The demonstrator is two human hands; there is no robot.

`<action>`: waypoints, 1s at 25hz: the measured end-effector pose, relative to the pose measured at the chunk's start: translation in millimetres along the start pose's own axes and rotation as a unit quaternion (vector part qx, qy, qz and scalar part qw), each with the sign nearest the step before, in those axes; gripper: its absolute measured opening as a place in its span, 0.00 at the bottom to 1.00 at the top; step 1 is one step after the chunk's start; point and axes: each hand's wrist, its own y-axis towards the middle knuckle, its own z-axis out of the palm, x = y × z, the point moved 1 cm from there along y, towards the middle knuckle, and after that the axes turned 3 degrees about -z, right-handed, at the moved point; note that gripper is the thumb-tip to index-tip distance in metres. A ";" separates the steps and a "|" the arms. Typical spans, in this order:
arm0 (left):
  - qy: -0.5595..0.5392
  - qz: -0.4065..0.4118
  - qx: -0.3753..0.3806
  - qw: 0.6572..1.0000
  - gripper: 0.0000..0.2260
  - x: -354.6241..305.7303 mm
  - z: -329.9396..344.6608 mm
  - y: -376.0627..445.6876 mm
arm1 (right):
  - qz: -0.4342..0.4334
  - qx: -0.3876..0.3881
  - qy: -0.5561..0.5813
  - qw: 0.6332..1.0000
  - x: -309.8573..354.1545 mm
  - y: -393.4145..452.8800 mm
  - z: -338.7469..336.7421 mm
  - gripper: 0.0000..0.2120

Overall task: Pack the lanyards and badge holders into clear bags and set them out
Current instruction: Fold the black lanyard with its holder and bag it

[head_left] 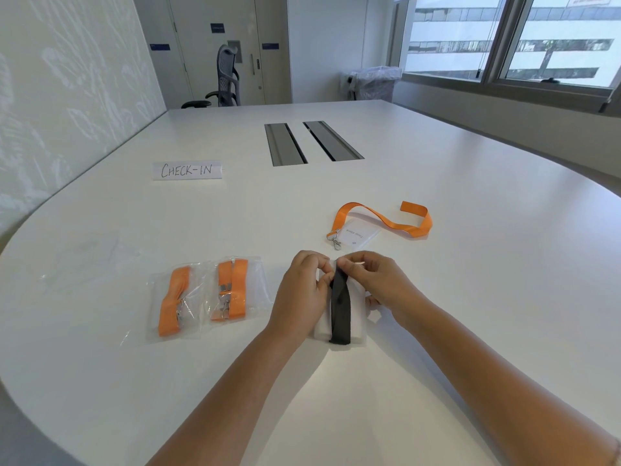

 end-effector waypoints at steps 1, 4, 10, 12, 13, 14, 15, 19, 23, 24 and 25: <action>-0.006 0.001 0.000 1.000 0.07 0.4 0.1 0.1 | 0.005 0.005 0.003 1.000 -0.7 0.1 0.0 0.08; -0.014 0.013 0.005 1.000 0.06 -2.6 3.1 -2.3 | 0.023 -0.004 0.001 1.000 -1.0 -0.3 -0.6 0.09; -0.041 0.012 0.019 0.999 0.04 -4.1 9.8 -5.6 | 0.045 -0.035 -0.014 0.998 -3.8 4.2 -2.3 0.12; -0.052 -0.009 0.029 0.998 0.03 -2.1 10.6 -5.4 | 0.057 -0.033 -0.017 0.998 -6.4 5.4 -4.2 0.13; -0.052 -0.020 0.035 0.998 0.04 -1.4 10.6 -5.4 | 0.062 -0.029 -0.017 0.997 -7.4 5.7 -5.2 0.14; -0.048 -0.029 0.039 0.998 0.05 -0.7 10.4 -5.3 | 0.068 -0.023 -0.016 0.997 -8.2 5.8 -6.4 0.15; -0.041 -0.034 0.042 0.998 0.06 -0.2 10.0 -5.3 | 0.070 -0.016 -0.013 0.997 -8.8 5.7 -7.5 0.15; 0.026 -0.042 0.033 0.998 0.05 4.7 7.5 -4.9 | 0.062 -0.001 -0.033 0.998 -10.0 6.2 -8.3 0.11; 0.094 -0.039 0.069 0.992 0.06 13.1 8.4 -4.6 | 0.053 -0.013 -0.084 0.995 -10.3 8.0 -8.0 0.09; 0.082 -0.039 0.078 0.993 0.06 13.0 8.5 -4.9 | 0.052 -0.013 -0.091 0.994 -10.5 8.0 -8.4 0.09; 0.067 -0.039 0.082 0.994 0.06 12.3 8.3 -4.9 | 0.050 -0.012 -0.092 0.994 -11.1 7.9 -8.7 0.09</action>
